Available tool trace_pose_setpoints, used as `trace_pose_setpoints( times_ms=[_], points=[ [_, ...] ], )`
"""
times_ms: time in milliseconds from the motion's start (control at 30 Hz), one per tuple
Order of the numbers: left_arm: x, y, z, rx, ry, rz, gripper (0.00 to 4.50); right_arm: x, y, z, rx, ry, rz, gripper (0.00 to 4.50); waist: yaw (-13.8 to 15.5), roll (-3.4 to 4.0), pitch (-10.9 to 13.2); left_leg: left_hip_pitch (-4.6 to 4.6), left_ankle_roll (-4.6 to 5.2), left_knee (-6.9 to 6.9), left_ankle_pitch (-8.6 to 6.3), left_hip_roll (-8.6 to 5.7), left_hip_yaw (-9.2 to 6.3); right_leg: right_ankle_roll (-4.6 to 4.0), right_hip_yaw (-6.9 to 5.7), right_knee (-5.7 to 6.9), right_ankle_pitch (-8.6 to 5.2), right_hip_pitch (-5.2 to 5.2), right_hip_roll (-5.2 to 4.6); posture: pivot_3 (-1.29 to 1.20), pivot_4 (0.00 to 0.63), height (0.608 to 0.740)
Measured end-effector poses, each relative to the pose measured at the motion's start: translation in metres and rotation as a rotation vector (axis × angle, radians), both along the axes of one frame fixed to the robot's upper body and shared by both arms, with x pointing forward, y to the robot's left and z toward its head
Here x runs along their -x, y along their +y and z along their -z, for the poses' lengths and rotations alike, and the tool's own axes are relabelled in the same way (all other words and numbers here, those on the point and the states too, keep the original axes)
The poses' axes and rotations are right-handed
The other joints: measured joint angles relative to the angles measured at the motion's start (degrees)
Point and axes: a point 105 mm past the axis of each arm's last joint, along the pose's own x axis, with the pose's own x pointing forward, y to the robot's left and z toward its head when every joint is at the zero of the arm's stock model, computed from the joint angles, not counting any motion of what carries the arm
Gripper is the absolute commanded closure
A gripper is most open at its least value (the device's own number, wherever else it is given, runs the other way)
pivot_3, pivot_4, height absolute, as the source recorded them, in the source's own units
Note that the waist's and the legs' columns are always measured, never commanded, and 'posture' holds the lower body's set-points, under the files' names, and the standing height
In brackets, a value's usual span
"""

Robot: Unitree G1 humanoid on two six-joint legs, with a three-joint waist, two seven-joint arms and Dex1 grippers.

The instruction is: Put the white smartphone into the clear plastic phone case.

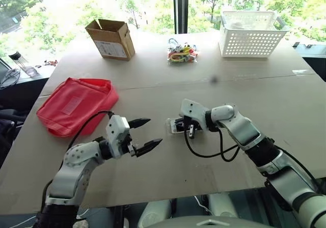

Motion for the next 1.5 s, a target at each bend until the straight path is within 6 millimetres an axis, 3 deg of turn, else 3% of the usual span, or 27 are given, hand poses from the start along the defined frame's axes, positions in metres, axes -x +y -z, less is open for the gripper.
trace_pose_setpoints(
  times_ms=[200,433,667,900,1267,1500],
  points=[
    [0.002,-0.012,-0.012,-0.011,-0.006,0.002,0.00,0.002,-0.003,-0.016,-0.099,0.036,0.002,4.47,-0.01,0.00,0.12,-0.51,-0.26,-0.02,0.10,0.00,-0.01,-0.01,0.02,-0.01,0.01,-0.49,-0.01,0.00,0.150,0.740],
    [0.006,-0.018,-0.019,-0.012,0.014,0.013,0.00,0.020,-0.003,-0.035,-0.129,0.066,-0.082,4.47,0.12,0.01,0.16,-0.82,-0.28,-0.02,0.09,0.01,-0.03,-0.03,0.00,-0.08,0.01,-0.74,-0.05,0.00,0.150,0.740],
    [0.008,-0.016,-0.018,-0.019,0.030,0.020,0.00,0.032,-0.018,-0.023,-0.031,0.141,-0.135,4.47,0.03,0.00,0.19,-0.81,-0.25,-0.02,0.08,0.02,-0.03,-0.02,-0.02,-0.08,0.01,-0.73,-0.07,0.00,0.150,0.740],
    [0.013,0.003,-0.002,-0.026,0.088,-0.021,0.00,0.028,-0.018,-0.005,0.015,0.166,-0.128,4.47,0.06,-0.01,0.25,-0.81,-0.26,-0.02,0.07,0.03,-0.02,-0.02,-0.01,-0.09,0.01,-0.73,-0.07,0.00,0.150,0.740],
    [0.020,0.014,0.013,-0.034,0.095,-0.025,0.00,0.024,-0.010,-0.004,0.008,0.159,-0.136,4.47,0.08,0.00,0.26,-0.77,-0.25,-0.02,0.06,0.04,-0.05,-0.03,-0.03,-0.08,0.01,-0.70,-0.08,0.00,0.150,0.740],
    [0.022,0.019,0.019,-0.037,0.082,-0.031,0.00,0.028,-0.005,-0.013,-0.053,0.195,-0.143,4.47,0.10,0.01,0.28,-0.80,-0.25,-0.04,0.03,0.04,-0.06,-0.03,-0.03,-0.11,0.01,-0.72,-0.10,0.00,0.150,0.740]
  ],
)
